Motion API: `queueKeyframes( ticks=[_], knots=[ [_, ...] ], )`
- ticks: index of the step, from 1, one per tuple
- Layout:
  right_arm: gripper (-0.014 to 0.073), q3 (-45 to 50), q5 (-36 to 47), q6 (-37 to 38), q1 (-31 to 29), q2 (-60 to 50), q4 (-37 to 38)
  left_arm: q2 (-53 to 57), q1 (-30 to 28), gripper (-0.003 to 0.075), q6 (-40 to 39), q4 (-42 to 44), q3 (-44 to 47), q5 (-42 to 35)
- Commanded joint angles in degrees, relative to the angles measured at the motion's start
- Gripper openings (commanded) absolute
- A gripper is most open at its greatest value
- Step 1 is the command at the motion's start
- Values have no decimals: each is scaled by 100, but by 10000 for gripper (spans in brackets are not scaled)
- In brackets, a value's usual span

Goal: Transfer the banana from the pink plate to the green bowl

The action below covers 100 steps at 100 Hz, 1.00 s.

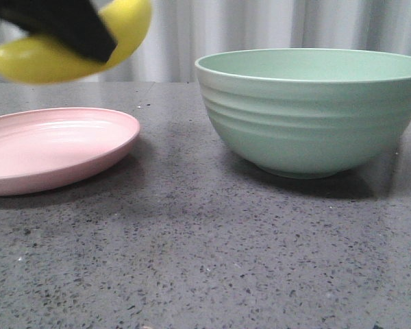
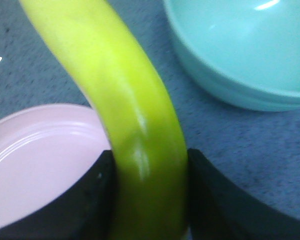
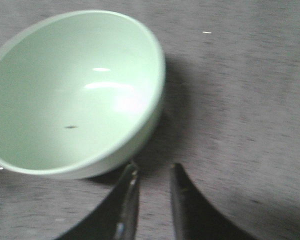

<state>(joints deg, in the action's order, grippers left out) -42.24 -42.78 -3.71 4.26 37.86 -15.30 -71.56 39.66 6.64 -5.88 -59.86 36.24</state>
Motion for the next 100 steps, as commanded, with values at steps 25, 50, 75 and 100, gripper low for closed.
queueKeyframes(
  ticks=[25,50,75,100],
  knots=[
    [400,-1265,551,-76,1047,1083,-1407,284,1366,-20,18,-167,-429,-300],
    [400,-1764,954,-76,1889,2064,-1813,284,1768,-20,18,-172,-429,-568],
    [400,-1968,1318,-76,2132,2700,-2045,284,1768,-20,18,-172,-429,-542],
    [386,-1968,1517,-76,2132,3000,-2111,284,1768,-20,18,-172,-429,-542]
  ],
)
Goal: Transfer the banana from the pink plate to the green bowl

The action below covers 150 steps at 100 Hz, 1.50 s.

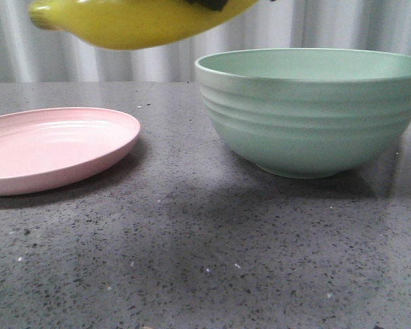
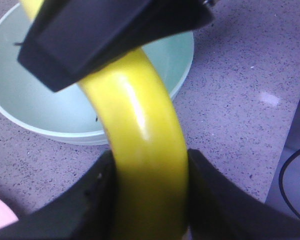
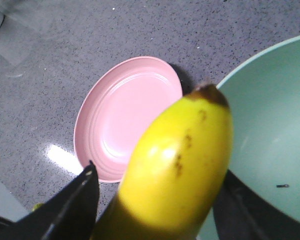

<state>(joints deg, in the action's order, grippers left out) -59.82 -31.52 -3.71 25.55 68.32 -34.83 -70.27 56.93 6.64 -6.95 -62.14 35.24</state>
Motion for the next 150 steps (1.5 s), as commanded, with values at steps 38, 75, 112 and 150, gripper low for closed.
queueKeyframes(
  ticks=[38,75,112,150],
  knots=[
    [-70,-199,316,-76,3,-31,-158,154,41,113,18,-66,-189,-314],
    [-69,-293,804,-76,-35,-31,618,303,41,514,-5,25,-189,-301],
    [-70,-444,1355,-76,-922,9,1567,669,41,514,-43,3,-200,-446],
    [73,-444,1292,-76,-1038,515,1890,669,41,514,-43,3,-200,-490]
  ],
)
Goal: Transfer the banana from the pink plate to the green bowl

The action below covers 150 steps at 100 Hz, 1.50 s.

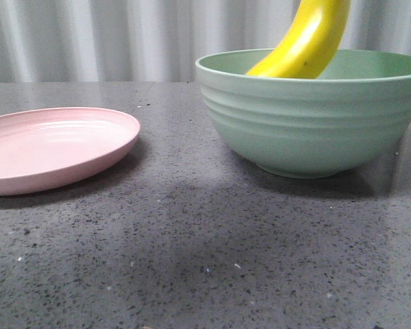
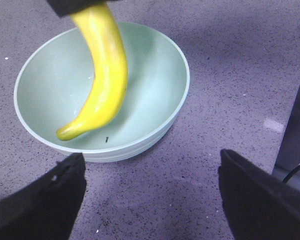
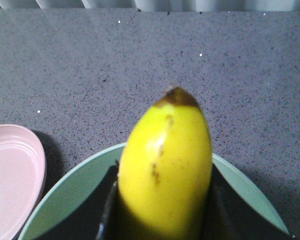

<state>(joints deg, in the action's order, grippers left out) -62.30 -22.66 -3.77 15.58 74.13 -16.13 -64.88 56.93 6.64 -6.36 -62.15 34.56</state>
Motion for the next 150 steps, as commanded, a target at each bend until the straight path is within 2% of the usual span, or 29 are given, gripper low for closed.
queueKeyframes(
  ticks=[1,11,21,48,81,94,99,106,111,123,126,150],
  knots=[
    [85,-196,406,-70,-41,-62,20,130,41,514,-43,-56,-198,-421],
    [282,-196,406,-70,-41,-24,30,130,41,514,-43,-56,-198,-421],
    [375,-196,406,-70,-41,-24,41,130,41,514,-43,-56,-198,-445],
    [379,-196,405,-70,-29,-47,91,130,41,514,-43,-56,-198,-473],
    [379,-196,877,-70,-29,-678,1067,130,41,514,-43,-93,-198,-537],
    [379,-196,641,-70,-29,-1014,1145,130,41,512,-43,-275,-198,-537],
    [368,-196,381,-70,-29,-1155,1145,142,41,497,-43,-320,-198,-527],
    [313,-196,-23,-70,-29,-1341,1145,142,41,414,-71,-384,-198,-513],
    [239,-196,-376,-70,-29,-1470,1145,142,41,309,-167,-421,-198,-513],
    [-21,-158,-1096,-70,-29,-1761,1145,247,41,-24,-182,-454,-147,-513],
    [-73,-108,-1179,-70,-29,-1855,1145,283,41,-17,-182,-454,-122,-513],
    [-64,659,-1228,-70,-29,-2681,1145,882,41,-20,-182,-454,371,-680]
  ],
)
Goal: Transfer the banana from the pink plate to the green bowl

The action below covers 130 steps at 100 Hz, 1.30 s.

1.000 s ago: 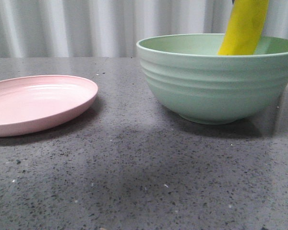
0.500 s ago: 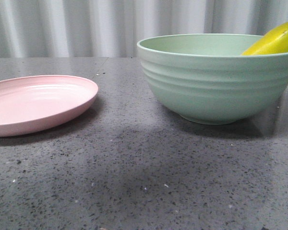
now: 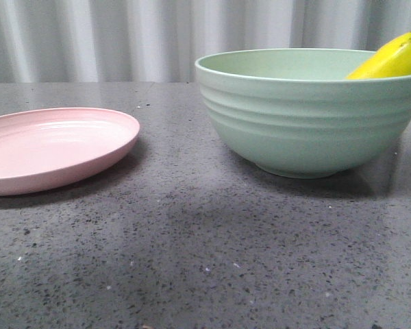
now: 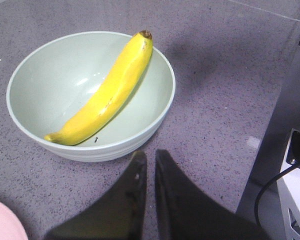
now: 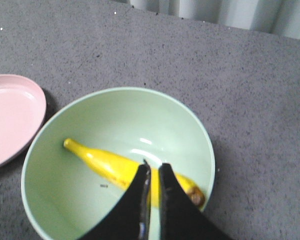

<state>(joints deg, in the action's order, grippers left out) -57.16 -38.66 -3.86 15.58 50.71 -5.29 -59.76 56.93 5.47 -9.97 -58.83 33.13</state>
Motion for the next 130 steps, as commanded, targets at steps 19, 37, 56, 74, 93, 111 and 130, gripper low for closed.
queueKeyframes(
  ticks=[19,37,56,74,93,111,130],
  knots=[
    [-64,1107,831,-61,-29,-1316,61,1277,41,-20,-64,-93,808,-1063],
    [-64,2067,1599,-61,-29,-2443,61,2387,41,-20,-64,-93,1689,-1210],
    [-64,2927,1936,-61,-29,-3593,61,3627,41,-20,-64,-97,2471,-1224],
    [-64,3429,1932,-61,-29,-4382,61,4586,41,-20,-64,-97,2954,-1224],
    [-64,3568,1869,-61,-29,-4544,61,4934,41,-20,-64,-97,3201,-1233],
    [-64,3568,1859,-61,-29,-4544,61,4937,41,-20,-64,-97,3290,-1233],
    [-64,3568,1859,-61,-29,-4544,61,4937,41,-20,-64,-97,3302,-1233]
  ],
)
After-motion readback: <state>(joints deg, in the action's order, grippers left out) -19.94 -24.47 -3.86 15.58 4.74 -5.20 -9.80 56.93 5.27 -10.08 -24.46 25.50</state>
